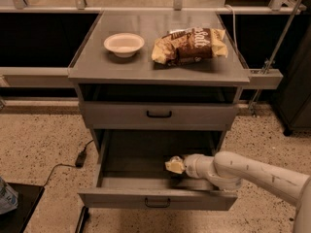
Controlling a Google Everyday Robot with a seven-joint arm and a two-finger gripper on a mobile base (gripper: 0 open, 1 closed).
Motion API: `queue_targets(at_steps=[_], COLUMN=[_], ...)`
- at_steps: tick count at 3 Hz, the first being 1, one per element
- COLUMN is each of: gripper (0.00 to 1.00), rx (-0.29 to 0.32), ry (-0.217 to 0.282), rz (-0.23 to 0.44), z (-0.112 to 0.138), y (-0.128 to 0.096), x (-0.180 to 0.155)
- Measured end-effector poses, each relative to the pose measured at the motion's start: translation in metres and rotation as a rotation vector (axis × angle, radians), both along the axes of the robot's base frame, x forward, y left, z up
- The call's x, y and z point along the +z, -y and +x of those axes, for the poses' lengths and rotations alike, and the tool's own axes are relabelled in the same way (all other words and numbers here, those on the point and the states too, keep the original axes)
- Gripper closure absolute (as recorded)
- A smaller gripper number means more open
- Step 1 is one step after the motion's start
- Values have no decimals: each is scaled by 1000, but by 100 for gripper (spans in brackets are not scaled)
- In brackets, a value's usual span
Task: Pick green can from middle drawer and place on counter
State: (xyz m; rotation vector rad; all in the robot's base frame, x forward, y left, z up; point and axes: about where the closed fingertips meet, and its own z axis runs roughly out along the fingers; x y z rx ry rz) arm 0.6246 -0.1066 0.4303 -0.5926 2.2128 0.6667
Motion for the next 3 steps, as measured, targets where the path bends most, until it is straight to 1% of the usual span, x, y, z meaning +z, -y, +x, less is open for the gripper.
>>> queue_targets(at_steps=[1, 2, 3], gripper=[100, 100, 100], rx=[-17, -18, 27], ry=[33, 177, 339], rz=[-40, -139, -189], z=[3, 3, -4], y=[-4, -21, -57], x=[15, 83, 187])
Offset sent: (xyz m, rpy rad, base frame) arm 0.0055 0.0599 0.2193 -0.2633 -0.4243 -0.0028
